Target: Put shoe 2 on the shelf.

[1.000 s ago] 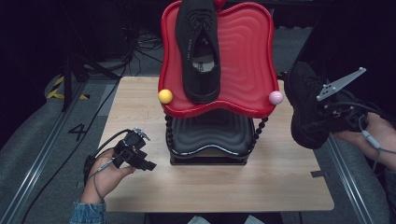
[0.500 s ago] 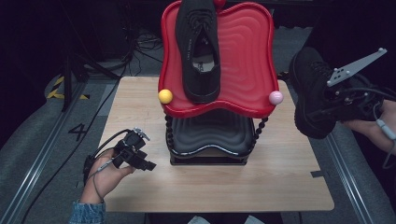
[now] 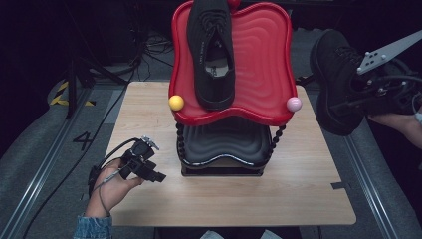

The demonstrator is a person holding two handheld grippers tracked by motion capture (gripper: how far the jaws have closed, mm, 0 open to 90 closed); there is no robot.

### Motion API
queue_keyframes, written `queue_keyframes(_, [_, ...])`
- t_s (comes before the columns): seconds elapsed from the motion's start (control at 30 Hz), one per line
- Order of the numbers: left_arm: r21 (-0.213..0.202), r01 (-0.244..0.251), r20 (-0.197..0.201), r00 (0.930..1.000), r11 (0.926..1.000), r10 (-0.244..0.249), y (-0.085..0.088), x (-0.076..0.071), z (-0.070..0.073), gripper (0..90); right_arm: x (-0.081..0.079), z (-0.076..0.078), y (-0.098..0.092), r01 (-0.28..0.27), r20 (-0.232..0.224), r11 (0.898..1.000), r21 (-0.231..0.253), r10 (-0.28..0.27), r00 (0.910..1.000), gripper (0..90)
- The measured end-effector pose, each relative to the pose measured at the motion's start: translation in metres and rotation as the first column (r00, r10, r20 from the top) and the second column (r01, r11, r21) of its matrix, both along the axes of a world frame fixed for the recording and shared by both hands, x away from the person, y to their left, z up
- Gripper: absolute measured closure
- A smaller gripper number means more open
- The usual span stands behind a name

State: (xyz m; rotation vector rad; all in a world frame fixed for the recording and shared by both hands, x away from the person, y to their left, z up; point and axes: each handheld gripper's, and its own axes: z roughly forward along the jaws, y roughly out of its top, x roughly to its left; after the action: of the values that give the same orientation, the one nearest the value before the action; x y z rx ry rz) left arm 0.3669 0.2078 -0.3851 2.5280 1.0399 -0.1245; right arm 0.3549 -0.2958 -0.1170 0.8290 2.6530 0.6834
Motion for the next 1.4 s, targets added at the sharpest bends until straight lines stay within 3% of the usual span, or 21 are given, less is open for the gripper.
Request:
queue_keyframes(0.7, [-0.006, -0.005, -0.005, 1.0, 1.0, 0.005, 0.005, 0.0, 0.001, 38.9, -0.007, 0.045, 0.023, -0.039, 0.068, 0.999, -0.003, 0.04, 0.9969, 85.7])
queue_keyframes(0.93, [-0.012, -0.006, 0.001, 1.0, 0.9999, 0.006, 0.006, 0.0, 0.002, 38.9, -0.01, 0.061, 0.04, -0.068, 0.101, 0.998, -0.004, 0.068, 0.9926, 85.7])
queue_keyframes(1.4, [-0.023, -0.005, 0.0, 1.0, 0.9997, 0.005, 0.007, 0.0, 0.002, 38.9, -0.012, 0.076, 0.073, -0.126, 0.133, 0.992, -0.017, 0.127, 0.983, 85.7])
